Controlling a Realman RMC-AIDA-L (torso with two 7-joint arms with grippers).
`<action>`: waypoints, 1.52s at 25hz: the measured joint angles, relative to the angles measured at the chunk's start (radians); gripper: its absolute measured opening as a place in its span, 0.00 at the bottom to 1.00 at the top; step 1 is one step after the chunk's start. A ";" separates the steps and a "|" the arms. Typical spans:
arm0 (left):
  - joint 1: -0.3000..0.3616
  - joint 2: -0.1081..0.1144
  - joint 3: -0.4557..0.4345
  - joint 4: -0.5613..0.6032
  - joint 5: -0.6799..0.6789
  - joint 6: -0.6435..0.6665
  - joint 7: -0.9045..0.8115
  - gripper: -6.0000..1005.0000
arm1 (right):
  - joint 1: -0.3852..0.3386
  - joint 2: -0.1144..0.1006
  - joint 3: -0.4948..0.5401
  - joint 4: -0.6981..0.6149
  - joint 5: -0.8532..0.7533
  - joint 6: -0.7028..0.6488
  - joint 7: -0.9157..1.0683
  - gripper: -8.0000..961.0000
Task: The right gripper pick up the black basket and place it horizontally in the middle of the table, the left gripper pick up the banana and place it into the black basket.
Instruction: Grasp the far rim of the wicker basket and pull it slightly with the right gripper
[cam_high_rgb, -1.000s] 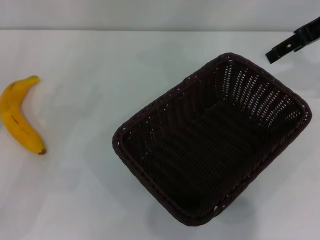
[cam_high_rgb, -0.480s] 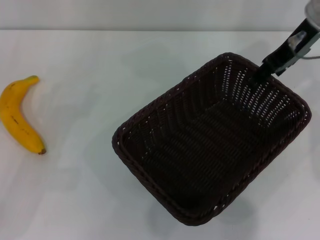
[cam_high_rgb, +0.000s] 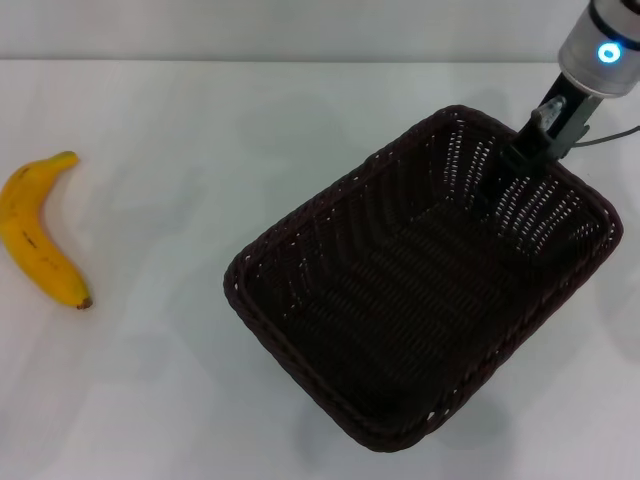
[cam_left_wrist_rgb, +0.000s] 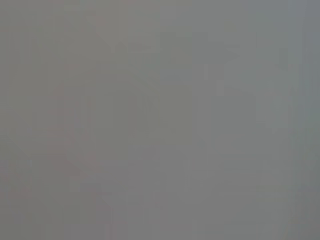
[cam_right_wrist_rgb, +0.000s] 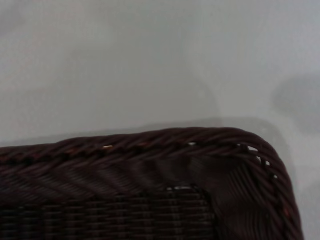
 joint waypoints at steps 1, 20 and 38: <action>0.002 0.000 -0.001 0.002 0.000 0.000 0.000 0.86 | 0.004 0.001 -0.003 0.003 -0.006 -0.003 0.006 0.86; 0.032 0.008 -0.079 0.031 -0.020 -0.003 0.076 0.86 | 0.045 0.008 -0.075 0.061 -0.043 -0.004 0.146 0.34; 0.047 0.023 -0.180 0.102 -0.015 0.023 0.163 0.86 | -0.147 0.009 0.090 -0.180 -0.015 0.096 0.489 0.22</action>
